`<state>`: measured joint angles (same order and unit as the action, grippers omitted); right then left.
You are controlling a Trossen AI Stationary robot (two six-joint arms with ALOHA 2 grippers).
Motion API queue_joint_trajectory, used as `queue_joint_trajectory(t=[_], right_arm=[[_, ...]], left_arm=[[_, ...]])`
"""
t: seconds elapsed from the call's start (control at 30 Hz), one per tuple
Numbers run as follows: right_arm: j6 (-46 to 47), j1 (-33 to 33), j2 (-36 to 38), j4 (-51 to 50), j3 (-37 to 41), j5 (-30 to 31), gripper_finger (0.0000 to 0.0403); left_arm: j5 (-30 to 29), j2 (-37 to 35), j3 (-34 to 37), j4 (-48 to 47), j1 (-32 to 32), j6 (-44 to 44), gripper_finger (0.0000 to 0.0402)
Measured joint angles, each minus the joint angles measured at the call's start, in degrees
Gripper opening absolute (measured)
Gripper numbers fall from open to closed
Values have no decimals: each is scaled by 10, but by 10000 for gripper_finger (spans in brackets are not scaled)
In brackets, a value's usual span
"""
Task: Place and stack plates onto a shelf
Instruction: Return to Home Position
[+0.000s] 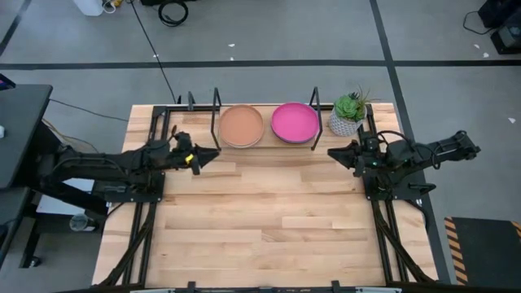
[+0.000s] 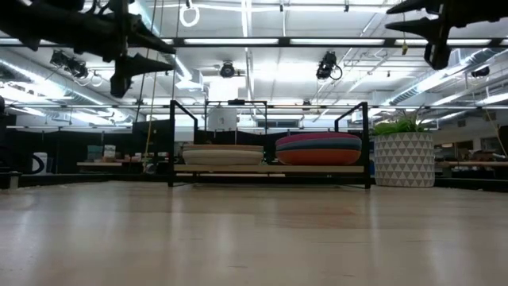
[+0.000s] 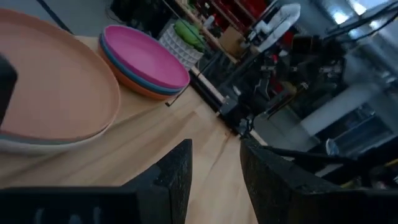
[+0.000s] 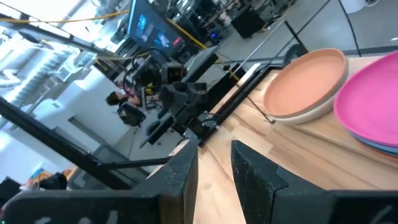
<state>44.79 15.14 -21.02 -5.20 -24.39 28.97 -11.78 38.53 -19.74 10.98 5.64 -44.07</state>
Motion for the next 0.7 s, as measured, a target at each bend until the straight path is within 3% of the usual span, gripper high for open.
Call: queue_joint_trajectory(t=[0.47,0.7], right_arm=[[71,0,72,7,104,30,103],[128,0,85,76,188,32,103]], left_arm=[[-26,-144,121,3,0,-70,141],[-23,-178,163,4,-1,-100,141]])
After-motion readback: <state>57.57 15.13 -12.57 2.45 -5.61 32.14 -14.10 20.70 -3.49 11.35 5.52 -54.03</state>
